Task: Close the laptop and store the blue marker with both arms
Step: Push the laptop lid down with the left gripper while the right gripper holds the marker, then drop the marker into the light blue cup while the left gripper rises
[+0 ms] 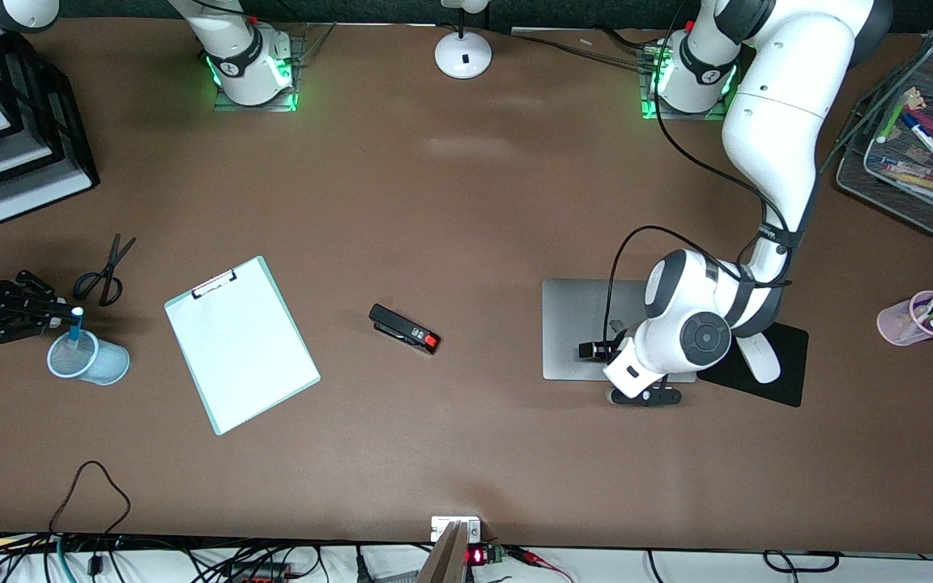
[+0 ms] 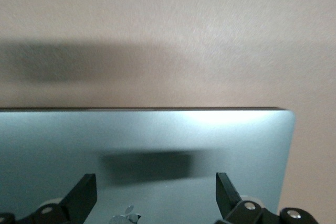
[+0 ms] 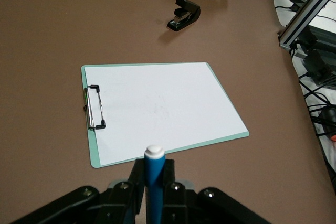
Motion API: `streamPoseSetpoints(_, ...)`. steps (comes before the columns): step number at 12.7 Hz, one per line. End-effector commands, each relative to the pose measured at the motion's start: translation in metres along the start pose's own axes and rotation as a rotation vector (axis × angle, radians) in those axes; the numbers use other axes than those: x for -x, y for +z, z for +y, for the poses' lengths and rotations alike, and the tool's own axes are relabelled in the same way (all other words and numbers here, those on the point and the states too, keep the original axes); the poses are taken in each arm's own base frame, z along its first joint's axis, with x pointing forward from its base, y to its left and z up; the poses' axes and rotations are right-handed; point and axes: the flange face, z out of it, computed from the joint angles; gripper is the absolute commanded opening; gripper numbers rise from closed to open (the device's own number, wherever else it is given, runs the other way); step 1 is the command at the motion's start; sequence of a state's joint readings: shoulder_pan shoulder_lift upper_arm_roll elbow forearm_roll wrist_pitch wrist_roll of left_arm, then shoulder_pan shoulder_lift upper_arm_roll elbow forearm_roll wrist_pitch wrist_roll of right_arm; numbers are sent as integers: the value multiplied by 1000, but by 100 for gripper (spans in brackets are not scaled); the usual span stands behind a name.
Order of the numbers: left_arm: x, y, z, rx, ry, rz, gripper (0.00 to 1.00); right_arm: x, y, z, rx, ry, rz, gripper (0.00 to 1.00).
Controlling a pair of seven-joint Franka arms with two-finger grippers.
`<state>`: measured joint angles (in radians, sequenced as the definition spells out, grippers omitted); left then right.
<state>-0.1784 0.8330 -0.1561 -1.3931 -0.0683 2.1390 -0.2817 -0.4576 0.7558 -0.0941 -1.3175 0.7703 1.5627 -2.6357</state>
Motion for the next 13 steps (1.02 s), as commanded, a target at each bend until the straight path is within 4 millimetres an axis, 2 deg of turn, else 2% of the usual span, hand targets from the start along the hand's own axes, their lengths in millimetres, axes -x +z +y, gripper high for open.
streamPoseSetpoints(1, 4, -47, 1, 4, 12, 1, 100, 13, 7, 2, 47, -38, 32, 10)
streamPoseSetpoints(3, 13, -88, -5, -21, 8, -18, 100, 21, 12, 1, 80, -57, 50, 10)
streamPoseSetpoints(7, 41, -180, -19, -179, 44, -13, 100, 23, 8, 4, 87, -64, 36, 10)
streamPoseSetpoints(8, 50, -200, -21, -221, 52, -12, 100, 25, 8, 2, 86, -57, 37, 14)
streamPoseSetpoints(9, 60, -221, -21, -236, 52, -16, 100, 27, 6, 0, 89, -41, 36, 68)
streamPoseSetpoints(10, 70, -239, -21, -241, 50, -17, 100, 29, 5, -4, 91, -30, 38, 100)
streamPoseSetpoints(12, 80, -289, -53, -231, 7, 26, 100, 31, 3, -7, 93, 33, 40, 100)
streamPoseSetpoints(13, 89, -307, -57, -229, -2, 38, 100, 33, 1, -9, 95, 56, 38, 100)
